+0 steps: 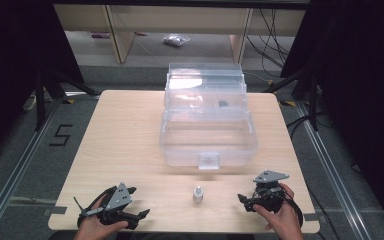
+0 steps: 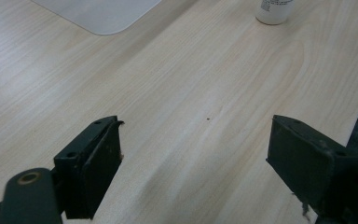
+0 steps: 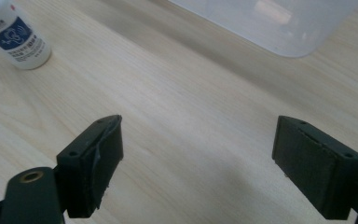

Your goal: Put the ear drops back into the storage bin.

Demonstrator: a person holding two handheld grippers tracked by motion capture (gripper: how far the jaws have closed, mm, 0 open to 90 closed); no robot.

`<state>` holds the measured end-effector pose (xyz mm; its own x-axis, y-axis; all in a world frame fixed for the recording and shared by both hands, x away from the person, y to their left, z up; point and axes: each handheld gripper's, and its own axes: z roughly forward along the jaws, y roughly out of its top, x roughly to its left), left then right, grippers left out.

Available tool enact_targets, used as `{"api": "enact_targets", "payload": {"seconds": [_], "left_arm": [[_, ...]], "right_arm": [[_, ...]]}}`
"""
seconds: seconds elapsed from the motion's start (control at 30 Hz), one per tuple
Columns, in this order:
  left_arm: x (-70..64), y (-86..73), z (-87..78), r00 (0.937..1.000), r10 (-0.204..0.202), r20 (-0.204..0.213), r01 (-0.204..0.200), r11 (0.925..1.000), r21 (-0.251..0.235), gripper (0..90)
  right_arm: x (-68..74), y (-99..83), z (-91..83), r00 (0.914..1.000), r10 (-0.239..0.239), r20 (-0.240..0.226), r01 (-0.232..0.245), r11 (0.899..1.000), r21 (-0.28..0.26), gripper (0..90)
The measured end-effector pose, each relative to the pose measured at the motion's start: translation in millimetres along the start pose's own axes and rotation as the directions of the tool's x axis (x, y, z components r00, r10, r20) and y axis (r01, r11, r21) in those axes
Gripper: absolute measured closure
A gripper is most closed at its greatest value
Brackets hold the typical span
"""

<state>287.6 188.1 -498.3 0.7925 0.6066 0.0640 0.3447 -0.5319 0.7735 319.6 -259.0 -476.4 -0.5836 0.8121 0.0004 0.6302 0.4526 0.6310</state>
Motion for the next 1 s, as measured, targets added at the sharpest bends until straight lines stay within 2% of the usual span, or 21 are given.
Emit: {"api": "enact_targets", "payload": {"seconds": [0.07,0.1,0.13,0.2,0.23,0.3,0.33,0.37,0.4,0.47,0.5,0.53,0.57,0.67,0.7,0.77,0.8,0.83,0.9,0.97,1.0], "left_arm": [[-0.7,0.0,0.6,0.9999,-0.013,0.0,0.013,0.9999,-0.004,17.0],[1.0,0.1,-0.3,0.9999,0.009,-0.008,-0.009,0.9999,0.015,17.0],[1.3,0.2,-0.6,0.9999,0.013,-0.008,-0.013,0.9998,0.017,17.0],[-0.6,0.0,0.6,0.9999,-0.013,-0.001,0.013,0.9999,-0.005,17.0],[1.2,0.2,-0.5,0.9999,0.011,-0.008,-0.011,0.9998,0.016,17.0],[0.8,0.0,-0.3,0.9999,0.006,-0.008,-0.006,0.9999,0.012,17.0],[-0.7,-0.1,0.5,0.9999,-0.014,-0.002,0.014,0.9999,-0.005,17.0],[-0.5,-0.1,0.5,0.9999,-0.012,-0.003,0.012,0.9999,-0.003,17.0],[-0.4,-0.2,0.5,0.9999,-0.013,-0.003,0.013,0.9999,-0.003,17.0],[1.5,0.1,-0.2,1.0,0.004,-0.005,-0.004,0.9999,0.014,17.0],[1.5,0.1,-0.2,1.0,0.004,-0.005,-0.004,0.9999,0.014,17.0],[1.4,0.0,-0.1,1.0,0.004,-0.008,-0.004,0.9999,0.015,17.0],[1.5,-0.1,-0.1,1.0,0.003,-0.005,-0.003,0.9999,0.014,17.0],[0.8,-0.4,-0.2,0.9999,-0.007,-0.015,0.007,0.9998,0.016,17.0],[1.3,0.0,-0.5,0.9999,0.006,-0.012,-0.006,0.9999,0.013,17.0],[1.5,0.0,-0.4,0.9999,0.003,-0.011,-0.003,0.9999,0.015,17.0],[1.5,-0.1,-0.3,0.9999,0.001,-0.01,-0.001,0.9999,0.014,17.0],[1.6,-0.1,-0.4,0.9999,0.001,-0.011,-0.001,0.9999,0.014,17.0],[1.4,-0.1,-0.6,0.9999,0.0,-0.011,0.0,0.9999,0.013,17.0],[0.2,-0.2,0.1,0.9999,-0.015,-0.004,0.015,0.9999,-0.001,17.0],[1.0,-0.1,-0.5,1.0,-0.004,-0.004,0.004,1.0,0.008,17.0]], "right_arm": [[3.2,2.8,-2.1,0.9999,0.001,-0.015,-0.001,1.0,0.003,16.9],[4.4,4.0,-1.7,0.9997,-0.011,-0.022,0.011,1.0,0.007,16.3],[7.1,6.0,-2.6,0.9996,-0.003,-0.028,0.003,1.0,0.018,16.0],[13.2,8.7,-1.4,0.9989,-0.008,-0.045,0.008,1.0,0.012,16.8],[14.2,10.8,-2.2,0.9983,-0.032,-0.05,0.034,0.999,0.029,16.6],[18.1,14.6,-3.9,0.9976,-0.037,-0.058,0.04,0.998,0.041,16.7],[21.0,16.9,-4.9,0.9974,-0.03,-0.065,0.034,0.998,0.048,16.6],[21.6,18.6,-4.5,0.9955,-0.068,-0.066,0.071,0.997,0.042,16.6],[24.9,21.0,-6.3,0.9954,-0.052,-0.08,0.057,0.997,0.059,16.8],[27.6,25.1,-6.3,0.9917,-0.088,-0.094,0.094,0.994,0.06,16.8],[27.6,25.1,-6.3,0.9917,-0.088,-0.094,0.094,0.994,0.06,16.8],[30.5,28.9,-6.7,0.9885,-0.11,-0.104,0.117,0.991,0.062,17.2],[32.3,30.9,-7.9,0.9887,-0.102,-0.11,0.111,0.991,0.072,17.2],[38.4,38.3,-7.1,0.9838,-0.139,-0.114,0.148,0.986,0.074,17.6],[40.1,40.2,-7.1,0.9823,-0.146,-0.118,0.156,0.985,0.081,17.8],[43.8,44.8,-5.6,0.9748,-0.185,-0.124,0.196,0.977,0.081,18.4],[46.6,47.3,-5.8,0.9706,-0.191,-0.147,0.204,0.975,0.085,18.6],[50.5,49.3,-5.6,0.9718,-0.178,-0.155,0.194,0.976,0.095,18.9],[54.6,53.9,-2.4,0.9615,-0.215,-0.17,0.233,0.969,0.088,19.7],[60.9,57.0,-1.8,0.9665,-0.198,-0.164,0.216,0.971,0.105,20.3],[62.7,59.8,-0.7,0.9575,-0.225,-0.18,0.245,0.965,0.093,20.9]]}}
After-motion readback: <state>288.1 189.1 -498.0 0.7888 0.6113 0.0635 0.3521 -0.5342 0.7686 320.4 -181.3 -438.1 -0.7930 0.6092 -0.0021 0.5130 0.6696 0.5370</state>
